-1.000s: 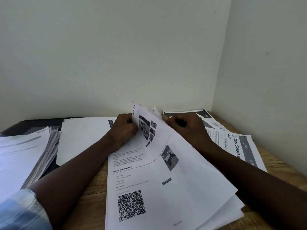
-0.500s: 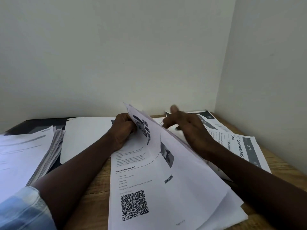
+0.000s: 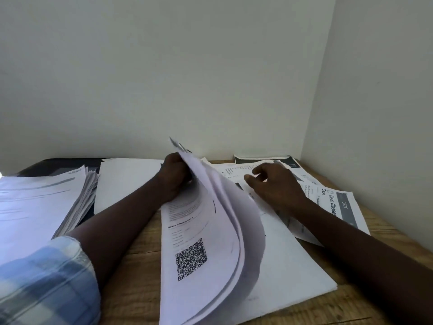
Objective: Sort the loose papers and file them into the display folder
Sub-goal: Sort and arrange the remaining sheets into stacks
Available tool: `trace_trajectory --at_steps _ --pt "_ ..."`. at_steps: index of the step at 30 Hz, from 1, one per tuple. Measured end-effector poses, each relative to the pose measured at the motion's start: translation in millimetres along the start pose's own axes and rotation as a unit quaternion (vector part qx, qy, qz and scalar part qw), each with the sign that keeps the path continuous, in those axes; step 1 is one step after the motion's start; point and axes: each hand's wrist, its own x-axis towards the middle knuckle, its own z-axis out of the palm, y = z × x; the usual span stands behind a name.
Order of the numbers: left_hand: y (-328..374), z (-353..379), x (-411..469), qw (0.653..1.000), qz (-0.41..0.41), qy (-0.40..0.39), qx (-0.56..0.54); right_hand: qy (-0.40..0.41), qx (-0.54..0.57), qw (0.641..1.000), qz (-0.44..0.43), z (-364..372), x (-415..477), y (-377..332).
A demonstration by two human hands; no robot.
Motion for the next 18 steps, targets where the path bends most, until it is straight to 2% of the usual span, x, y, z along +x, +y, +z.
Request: trace_trajectory --at_steps 3,8,13,18 --pt "21 9 -11 0.999 0.003 -0.002 -0.032 -0.039 0.066 0.996 0.041 1 4 6" --pt "25 15 -19 0.999 0.032 -0.014 0.007 -0.019 0.267 0.962 0.056 -3 0 3" --pt "32 25 -26 0.995 0.075 -0.025 0.058 -0.011 0.230 0.973 0.024 -7 -4 -4" --pt "24 22 -21 0.989 0.102 -0.039 0.103 0.069 0.127 0.988 -0.052 -8 -11 -12"
